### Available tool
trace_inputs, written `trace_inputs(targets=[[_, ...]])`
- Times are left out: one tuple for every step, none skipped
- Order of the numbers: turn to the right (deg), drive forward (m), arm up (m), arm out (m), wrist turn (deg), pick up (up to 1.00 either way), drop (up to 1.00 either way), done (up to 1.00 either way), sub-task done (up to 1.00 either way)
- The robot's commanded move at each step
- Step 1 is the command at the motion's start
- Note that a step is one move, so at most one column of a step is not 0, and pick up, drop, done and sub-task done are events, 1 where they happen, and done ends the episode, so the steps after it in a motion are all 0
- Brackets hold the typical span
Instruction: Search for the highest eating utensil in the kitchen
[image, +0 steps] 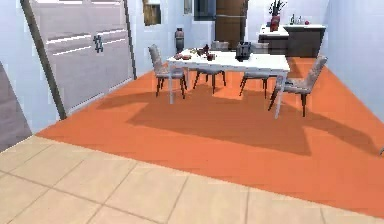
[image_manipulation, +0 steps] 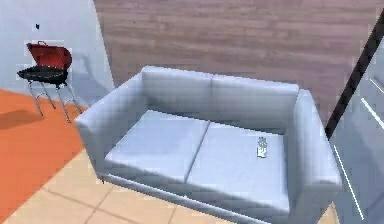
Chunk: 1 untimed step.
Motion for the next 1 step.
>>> trace_inputs(targets=[[0.0, 1.0, 0.0, 0.0, 0.0, 0.0, 0.0, 0.0, 0.0]])
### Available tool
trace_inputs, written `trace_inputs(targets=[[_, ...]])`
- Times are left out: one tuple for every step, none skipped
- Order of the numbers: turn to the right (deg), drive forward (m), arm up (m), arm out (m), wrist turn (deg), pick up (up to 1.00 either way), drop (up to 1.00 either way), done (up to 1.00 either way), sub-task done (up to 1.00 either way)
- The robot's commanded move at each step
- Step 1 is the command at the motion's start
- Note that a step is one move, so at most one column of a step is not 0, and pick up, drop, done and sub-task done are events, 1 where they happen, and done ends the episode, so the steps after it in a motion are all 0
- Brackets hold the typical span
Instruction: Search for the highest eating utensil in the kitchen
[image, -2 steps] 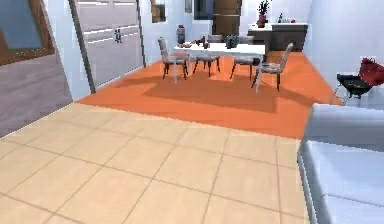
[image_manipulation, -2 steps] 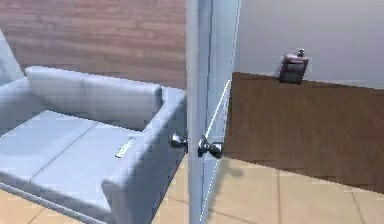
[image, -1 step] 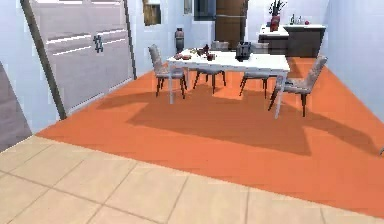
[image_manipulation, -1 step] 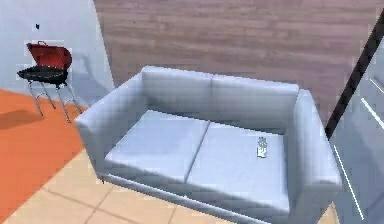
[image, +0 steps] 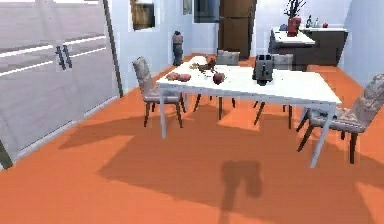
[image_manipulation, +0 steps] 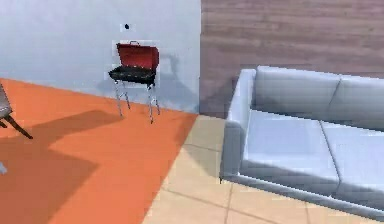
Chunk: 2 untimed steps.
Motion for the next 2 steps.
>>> trace_inputs(targets=[[0.0, 1.0, 0.0, 0.0, 0.0, 0.0, 0.0, 0.0, 0.0], [3.0, 0.0, 0.0, 0.0, 0.0, 0.0, 0.0, 0.0, 0.0]])
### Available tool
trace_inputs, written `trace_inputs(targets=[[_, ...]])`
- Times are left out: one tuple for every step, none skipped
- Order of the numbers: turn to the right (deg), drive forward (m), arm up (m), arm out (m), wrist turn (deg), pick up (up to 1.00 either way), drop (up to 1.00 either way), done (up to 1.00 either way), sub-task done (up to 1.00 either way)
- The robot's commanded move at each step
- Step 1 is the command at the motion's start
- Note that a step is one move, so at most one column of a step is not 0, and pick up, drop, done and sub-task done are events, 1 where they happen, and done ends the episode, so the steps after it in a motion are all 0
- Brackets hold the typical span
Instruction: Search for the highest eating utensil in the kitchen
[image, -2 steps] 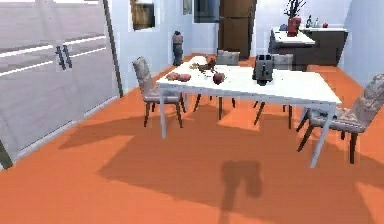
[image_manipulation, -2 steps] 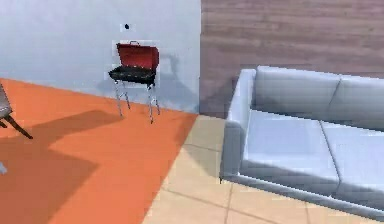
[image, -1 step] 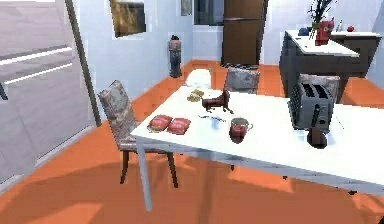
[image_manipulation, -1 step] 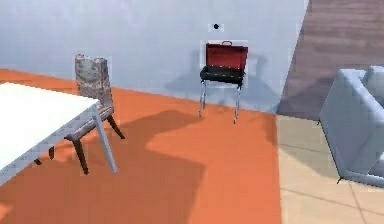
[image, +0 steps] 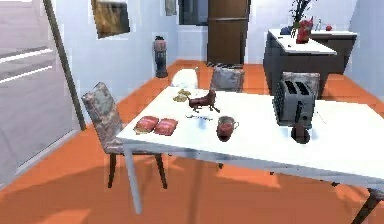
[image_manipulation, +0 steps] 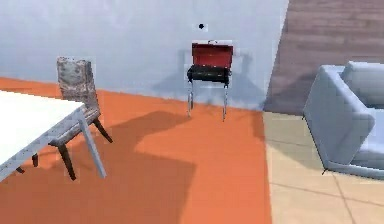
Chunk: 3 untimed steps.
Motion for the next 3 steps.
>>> trace_inputs(targets=[[0.0, 0.5, 0.0, 0.0, 0.0, 0.0, 0.0, 0.0, 0.0], [45.0, 0.0, 0.0, 0.0, 0.0, 0.0, 0.0, 0.0, 0.0], [45.0, 0.0, 0.0, 0.0, 0.0, 0.0, 0.0, 0.0, 0.0]])
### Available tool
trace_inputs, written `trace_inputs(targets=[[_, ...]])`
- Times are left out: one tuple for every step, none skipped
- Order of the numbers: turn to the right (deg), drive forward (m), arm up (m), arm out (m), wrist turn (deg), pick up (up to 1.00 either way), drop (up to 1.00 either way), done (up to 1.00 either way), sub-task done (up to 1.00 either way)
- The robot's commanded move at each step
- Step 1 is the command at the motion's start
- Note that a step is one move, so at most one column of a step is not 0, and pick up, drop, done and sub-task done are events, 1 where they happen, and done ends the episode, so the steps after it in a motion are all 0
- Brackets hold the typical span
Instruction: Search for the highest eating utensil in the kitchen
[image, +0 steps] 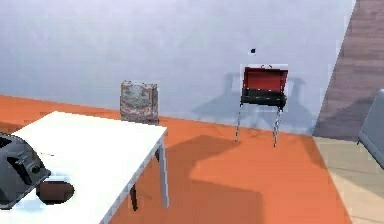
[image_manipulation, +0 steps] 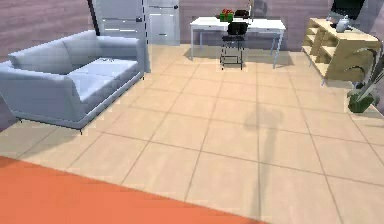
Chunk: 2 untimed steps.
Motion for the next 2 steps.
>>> trace_inputs(targets=[[21.0, 0.0, 0.0, 0.0, 0.0, 0.0, 0.0, 0.0, 0.0], [0.0, 1.0, 0.0, 0.0, 0.0, 0.0, 0.0, 0.0, 0.0]])
